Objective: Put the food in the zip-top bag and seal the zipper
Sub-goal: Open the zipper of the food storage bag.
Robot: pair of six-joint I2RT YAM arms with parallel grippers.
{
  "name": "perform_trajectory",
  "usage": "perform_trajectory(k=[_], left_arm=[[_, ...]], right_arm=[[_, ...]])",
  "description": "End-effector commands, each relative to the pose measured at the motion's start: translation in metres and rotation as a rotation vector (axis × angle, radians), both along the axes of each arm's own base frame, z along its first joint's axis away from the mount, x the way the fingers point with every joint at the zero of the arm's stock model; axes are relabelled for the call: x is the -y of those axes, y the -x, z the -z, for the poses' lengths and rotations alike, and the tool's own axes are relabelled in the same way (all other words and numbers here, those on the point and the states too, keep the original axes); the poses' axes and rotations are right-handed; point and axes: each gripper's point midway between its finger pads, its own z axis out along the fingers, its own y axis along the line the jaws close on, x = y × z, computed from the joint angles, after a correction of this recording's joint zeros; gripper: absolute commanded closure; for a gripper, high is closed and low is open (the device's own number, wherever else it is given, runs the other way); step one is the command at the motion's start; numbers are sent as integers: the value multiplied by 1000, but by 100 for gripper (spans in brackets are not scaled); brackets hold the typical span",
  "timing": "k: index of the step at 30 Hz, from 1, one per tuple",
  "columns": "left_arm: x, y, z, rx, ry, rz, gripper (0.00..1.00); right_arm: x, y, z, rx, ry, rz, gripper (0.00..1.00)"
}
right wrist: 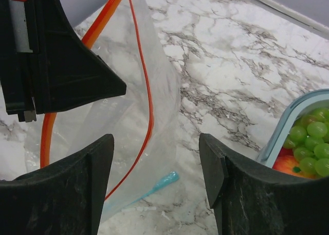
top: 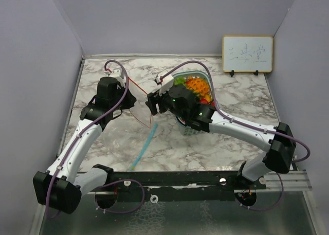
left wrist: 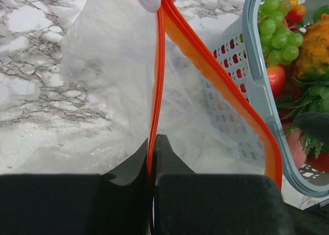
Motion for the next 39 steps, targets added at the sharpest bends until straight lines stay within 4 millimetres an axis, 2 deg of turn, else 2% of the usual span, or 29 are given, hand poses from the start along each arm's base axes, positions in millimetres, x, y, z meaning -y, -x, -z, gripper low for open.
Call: perform_trajectory(k=[1,6,8,13,15,19,21,24,27,28,31,34,39], left_arm=[[11,-8,-22,52,50,40,100],[18,-6,-26,54,73,77,100],[22,-2,-29,51,82,103,100],[19,16,-40,37,35,171,100],[6,24,-44,29,-38,154,100],[-32,38,-50,18,-202,56,100],[-47,42,-53,21,-261,16,100],[-59,39,-55,27,-315,-24,100],[-61,30,-56,44,-318,-60,100],[-58,26,-53,51,-306,-57,100],[-48,15,-39,54,-267,-49,100],[-42,2,-22,36,-245,-60,100],[-30,-16,-8,31,-200,-56,100]], right_arm=[[-17,-5,6,-12,20,-34,32],[-32,-21,22,-20,54,-2,33],[-27,-36,28,-13,63,91,36],[20,-75,39,40,121,436,40],[46,-89,44,16,128,531,41],[88,-105,59,-61,96,583,43],[91,-103,59,-60,85,549,43],[79,-97,69,-91,99,461,43],[63,-87,87,-161,121,363,42],[56,-83,87,-164,112,313,40],[34,-65,71,-144,53,127,37],[21,-48,51,-145,11,5,32],[24,-28,19,-138,-41,-63,23]])
